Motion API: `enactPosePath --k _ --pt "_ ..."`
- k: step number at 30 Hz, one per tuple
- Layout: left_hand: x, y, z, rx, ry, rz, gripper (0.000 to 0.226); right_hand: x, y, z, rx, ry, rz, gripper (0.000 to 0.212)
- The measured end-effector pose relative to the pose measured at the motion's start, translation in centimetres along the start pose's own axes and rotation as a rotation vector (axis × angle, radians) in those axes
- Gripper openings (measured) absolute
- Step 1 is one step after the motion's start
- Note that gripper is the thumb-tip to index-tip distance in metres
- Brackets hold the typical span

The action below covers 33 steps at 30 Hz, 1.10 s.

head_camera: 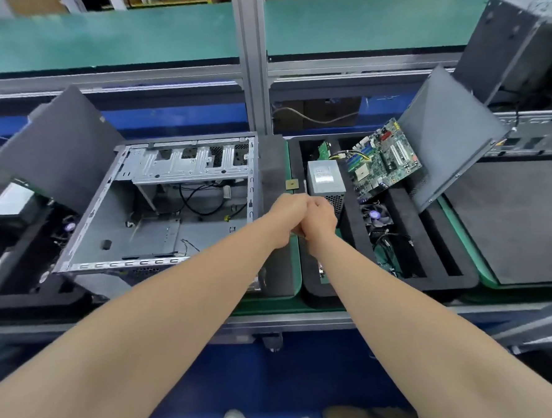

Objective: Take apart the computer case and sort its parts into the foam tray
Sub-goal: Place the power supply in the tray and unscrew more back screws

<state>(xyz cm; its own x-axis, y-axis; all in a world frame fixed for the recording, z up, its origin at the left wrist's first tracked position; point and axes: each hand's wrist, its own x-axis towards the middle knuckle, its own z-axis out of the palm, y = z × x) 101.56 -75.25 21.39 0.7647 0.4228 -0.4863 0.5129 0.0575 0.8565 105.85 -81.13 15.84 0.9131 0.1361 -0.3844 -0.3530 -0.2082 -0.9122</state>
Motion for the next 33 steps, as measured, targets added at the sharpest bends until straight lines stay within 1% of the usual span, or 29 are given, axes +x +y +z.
enactPosePath --k 2,4,6,8,11,13,17,19,22,26,29,31,33 --pt "-0.4 0.8 -1.5 -0.058 0.016 0.029 0.022 -0.3 -1.8 0.7 0.027 0.032 -0.048 0.020" --pt "-1.0 1.4 -3.2 -0.105 0.013 0.104 0.021 -0.8 -3.3 1.5 0.035 0.045 -0.106 0.021" --pt "-1.7 1.8 -5.1 -0.136 0.022 0.185 0.020 -1.8 -4.7 2.4 0.039 0.024 -0.159 0.022" --pt "-2.2 1.8 -7.2 -0.139 0.062 0.221 0.024 -2.8 -5.5 3.4 0.019 0.001 -0.210 0.022" --pt "-2.6 1.0 -10.3 -0.036 0.102 0.243 0.025 -4.7 -6.2 5.4 -0.005 -0.064 -0.249 0.022" --pt "-3.0 0.1 -12.3 0.015 0.111 0.253 0.024 -6.0 -6.5 7.0 -0.073 -0.104 -0.265 0.024" --pt "-3.7 -2.0 -16.9 0.104 0.111 0.301 0.019 -8.6 -6.4 10.4 -0.126 -0.159 -0.228 0.023" --pt "-4.2 -3.1 -19.4 0.147 0.087 0.325 0.016 -10.0 -5.8 11.9 -0.140 -0.178 -0.215 0.021" --pt "-4.6 -4.8 -23.1 0.230 0.030 0.350 0.017 -12.2 -4.9 14.1 -0.118 -0.241 -0.186 0.022" --pt "-5.4 -6.8 -27.0 0.348 -0.049 0.399 0.017 -14.9 -3.8 16.3 -0.128 -0.259 -0.153 0.026" --pt "-5.8 -8.2 -28.4 0.391 -0.132 0.413 0.016 -16.7 -2.7 17.0 -0.147 -0.259 -0.142 0.028" --pt "-6.1 -8.9 -28.6 0.455 -0.179 0.430 0.022 -17.6 -1.8 17.2 -0.144 -0.240 -0.132 0.027" --pt "-6.5 -9.6 -28.6 0.553 -0.229 0.458 0.032 -18.5 -0.9 17.2 -0.119 -0.213 -0.128 0.026"
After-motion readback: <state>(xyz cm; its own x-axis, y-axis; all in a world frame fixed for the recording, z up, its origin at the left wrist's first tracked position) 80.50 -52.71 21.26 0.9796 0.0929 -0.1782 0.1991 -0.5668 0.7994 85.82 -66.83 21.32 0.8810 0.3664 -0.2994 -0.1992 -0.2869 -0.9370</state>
